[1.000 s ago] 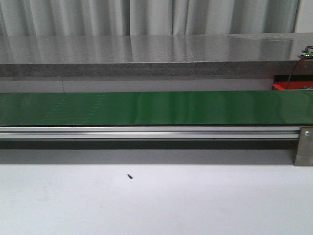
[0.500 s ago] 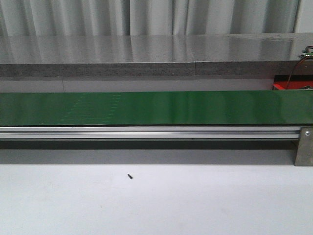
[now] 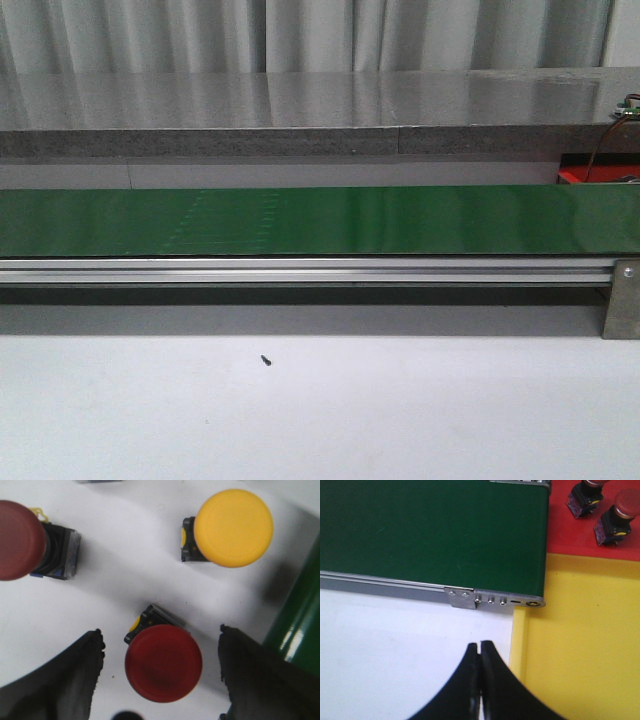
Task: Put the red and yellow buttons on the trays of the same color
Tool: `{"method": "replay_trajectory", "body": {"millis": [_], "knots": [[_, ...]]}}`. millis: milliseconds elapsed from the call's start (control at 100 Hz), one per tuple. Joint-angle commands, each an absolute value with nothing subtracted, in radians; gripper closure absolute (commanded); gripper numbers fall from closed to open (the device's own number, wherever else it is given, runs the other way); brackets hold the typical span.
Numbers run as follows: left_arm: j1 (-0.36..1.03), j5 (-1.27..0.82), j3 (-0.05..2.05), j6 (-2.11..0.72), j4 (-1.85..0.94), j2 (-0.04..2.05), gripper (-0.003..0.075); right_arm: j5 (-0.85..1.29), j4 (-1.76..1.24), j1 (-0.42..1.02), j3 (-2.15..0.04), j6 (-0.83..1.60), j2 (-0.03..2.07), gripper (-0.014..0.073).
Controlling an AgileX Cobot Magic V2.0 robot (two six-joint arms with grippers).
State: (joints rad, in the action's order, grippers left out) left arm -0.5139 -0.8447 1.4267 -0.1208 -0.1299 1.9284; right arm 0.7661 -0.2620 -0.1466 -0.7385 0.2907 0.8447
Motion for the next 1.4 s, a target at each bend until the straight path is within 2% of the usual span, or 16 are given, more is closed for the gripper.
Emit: {"method": "replay_trajectory", "body": {"millis": [0, 1000, 1120, 1270, 1390], "knots": [[-0.516, -0.815, 1.458, -0.112, -0.137, 1.889, 0.0236, 0.72, -0.276, -0.147, -0.765, 0.298, 0.836, 0.0664], [-0.51, -0.804, 1.458, -0.112, -0.142, 1.942, 0.0245, 0.72, -0.276, -0.147, -0.765, 0.298, 0.836, 0.0664], [-0.51, -0.804, 1.458, -0.112, -0.142, 1.942, 0.0325, 0.72, -0.276, -0.147, -0.765, 0.298, 0.836, 0.0664], [-0.51, -0.809, 1.46, -0.118, -0.142, 1.942, 0.0505, 0.72, -0.276, -0.147, -0.765, 0.298, 0.836, 0.0664], [-0.51, -0.834, 1.469, -0.12, -0.14, 1.932, 0.0593, 0.72, -0.276, -0.147, -0.765, 0.298, 0.836, 0.0664]]}}
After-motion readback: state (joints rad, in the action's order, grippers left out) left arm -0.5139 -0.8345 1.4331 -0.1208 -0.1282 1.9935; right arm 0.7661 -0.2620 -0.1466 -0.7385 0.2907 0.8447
